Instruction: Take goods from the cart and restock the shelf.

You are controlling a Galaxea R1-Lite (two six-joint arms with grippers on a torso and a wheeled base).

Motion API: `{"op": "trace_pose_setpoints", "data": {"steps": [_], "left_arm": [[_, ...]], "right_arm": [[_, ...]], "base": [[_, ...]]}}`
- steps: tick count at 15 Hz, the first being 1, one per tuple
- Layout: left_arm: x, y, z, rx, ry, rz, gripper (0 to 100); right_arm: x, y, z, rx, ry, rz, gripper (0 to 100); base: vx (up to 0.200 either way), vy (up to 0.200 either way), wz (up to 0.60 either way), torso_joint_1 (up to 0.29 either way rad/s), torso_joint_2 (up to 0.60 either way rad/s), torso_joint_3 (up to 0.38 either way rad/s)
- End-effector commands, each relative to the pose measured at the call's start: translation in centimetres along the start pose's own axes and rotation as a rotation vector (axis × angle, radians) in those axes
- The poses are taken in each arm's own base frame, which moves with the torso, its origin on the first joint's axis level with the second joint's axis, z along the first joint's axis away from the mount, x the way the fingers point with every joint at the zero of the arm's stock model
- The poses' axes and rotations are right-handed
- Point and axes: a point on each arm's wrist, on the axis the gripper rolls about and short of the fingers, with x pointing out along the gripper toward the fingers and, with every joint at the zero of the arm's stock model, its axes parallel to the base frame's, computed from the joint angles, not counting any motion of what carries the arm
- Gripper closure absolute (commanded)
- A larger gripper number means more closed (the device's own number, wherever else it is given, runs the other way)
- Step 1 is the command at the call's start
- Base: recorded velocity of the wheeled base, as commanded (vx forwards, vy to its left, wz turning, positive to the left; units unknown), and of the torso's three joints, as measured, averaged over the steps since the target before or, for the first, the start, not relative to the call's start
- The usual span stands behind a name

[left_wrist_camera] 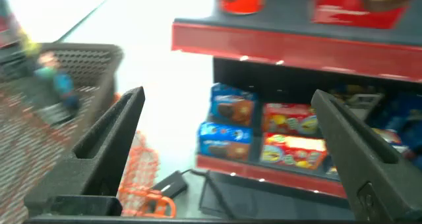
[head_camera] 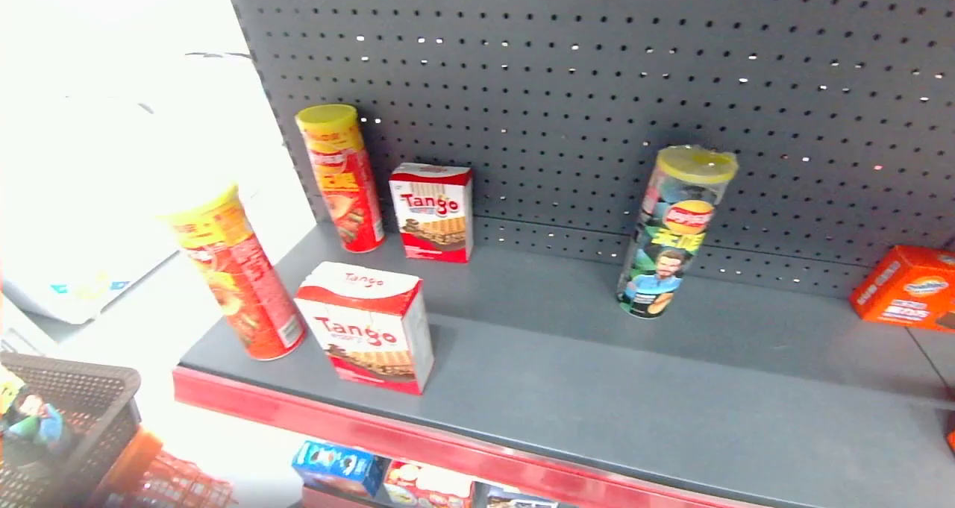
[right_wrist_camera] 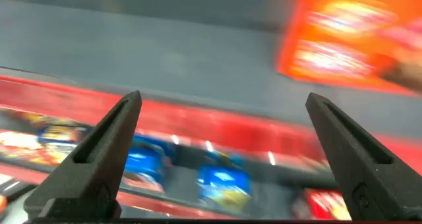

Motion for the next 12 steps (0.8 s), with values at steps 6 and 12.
{"op": "trace_pose_setpoints", "data": {"steps": [6,12], "left_arm": [[0.00,0.00,0.00,0.000,-0.001,0.000,0],[0.00,-0.02,0.00,0.003,-0.001,-0.007,0]], "right_arm": [[0.01,-0.01,0.00,0.004,0.001,-0.002,0],[0.01,-0.01,0.00,0.004,0.001,-0.002,0]], "base": [[0.000,0.000,0.30,0.000,0.00,0.002],[0.000,0.000,0.00,0.000,0.00,0.000]]}}
